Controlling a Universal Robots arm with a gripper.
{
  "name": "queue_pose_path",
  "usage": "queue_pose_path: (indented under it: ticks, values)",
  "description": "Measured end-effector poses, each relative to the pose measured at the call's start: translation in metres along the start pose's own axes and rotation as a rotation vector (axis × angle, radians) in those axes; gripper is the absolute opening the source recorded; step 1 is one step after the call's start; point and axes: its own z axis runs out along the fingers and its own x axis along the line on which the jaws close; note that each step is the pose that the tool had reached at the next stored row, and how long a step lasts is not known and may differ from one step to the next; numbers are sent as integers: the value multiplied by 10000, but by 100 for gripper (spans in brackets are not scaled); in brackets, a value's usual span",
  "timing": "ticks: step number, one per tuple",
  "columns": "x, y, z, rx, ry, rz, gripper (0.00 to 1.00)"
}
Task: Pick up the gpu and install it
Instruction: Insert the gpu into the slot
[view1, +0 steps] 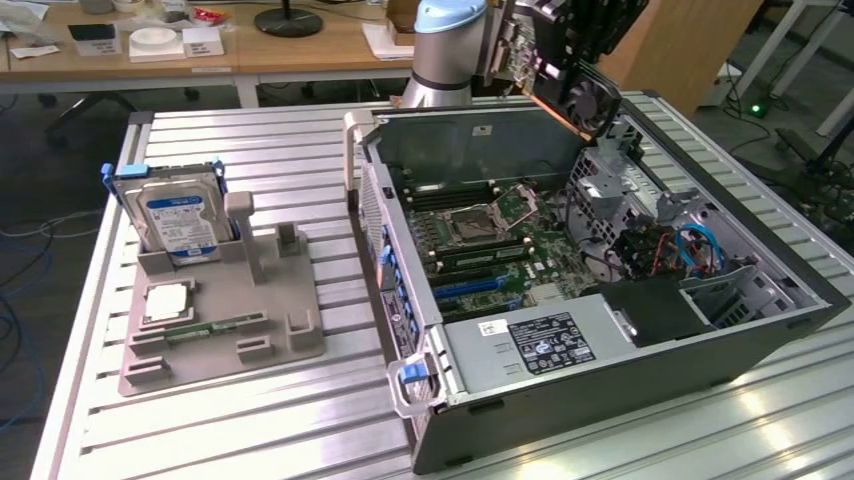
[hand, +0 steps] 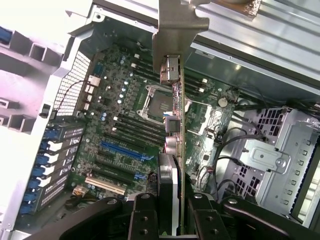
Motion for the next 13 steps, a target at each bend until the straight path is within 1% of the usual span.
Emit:
queue_pose_path:
  ticks: [13]
  values:
    - [1, -1, 0, -9, 27, -622, 28]
